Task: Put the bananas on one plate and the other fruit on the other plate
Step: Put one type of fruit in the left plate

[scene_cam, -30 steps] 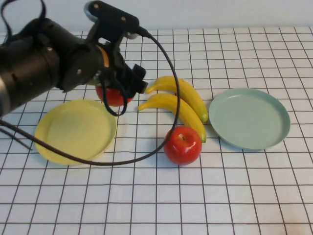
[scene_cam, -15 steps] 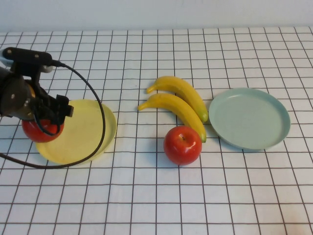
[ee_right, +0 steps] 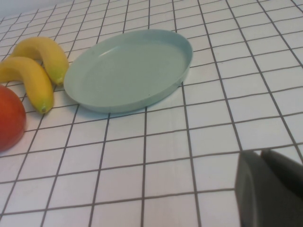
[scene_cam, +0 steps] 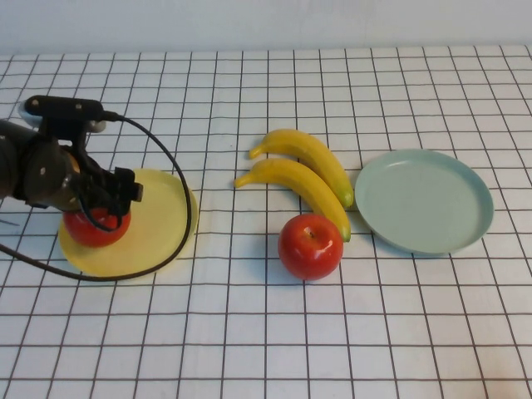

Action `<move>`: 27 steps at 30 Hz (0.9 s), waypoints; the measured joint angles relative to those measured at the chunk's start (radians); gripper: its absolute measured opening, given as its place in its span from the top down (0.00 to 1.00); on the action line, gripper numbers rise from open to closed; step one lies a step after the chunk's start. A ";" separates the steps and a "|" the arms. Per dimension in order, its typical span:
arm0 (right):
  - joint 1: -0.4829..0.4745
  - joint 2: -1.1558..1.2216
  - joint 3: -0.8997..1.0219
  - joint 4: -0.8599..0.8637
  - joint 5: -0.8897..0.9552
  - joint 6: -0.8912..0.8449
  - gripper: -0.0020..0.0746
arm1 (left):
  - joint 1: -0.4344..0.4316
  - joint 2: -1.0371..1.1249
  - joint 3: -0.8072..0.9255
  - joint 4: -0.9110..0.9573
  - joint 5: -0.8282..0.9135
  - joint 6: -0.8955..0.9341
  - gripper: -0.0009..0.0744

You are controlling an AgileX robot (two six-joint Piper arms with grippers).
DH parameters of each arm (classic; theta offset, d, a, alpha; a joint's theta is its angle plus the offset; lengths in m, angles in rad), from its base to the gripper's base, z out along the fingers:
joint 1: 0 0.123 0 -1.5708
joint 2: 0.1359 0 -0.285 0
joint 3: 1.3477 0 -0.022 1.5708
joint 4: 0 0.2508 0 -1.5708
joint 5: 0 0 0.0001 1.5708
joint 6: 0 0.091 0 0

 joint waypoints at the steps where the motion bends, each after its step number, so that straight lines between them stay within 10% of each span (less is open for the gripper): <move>1: 0.000 0.000 0.000 0.000 0.000 0.000 0.99 | 0.000 0.007 0.000 0.000 0.000 0.000 0.22; 20: 0.000 0.000 0.000 0.000 0.000 0.000 0.99 | -0.016 -0.157 0.000 -0.056 -0.077 0.171 0.10; 27: 0.000 0.000 0.000 0.000 0.000 0.000 0.99 | -0.228 -0.249 0.000 -0.146 -0.076 0.184 0.10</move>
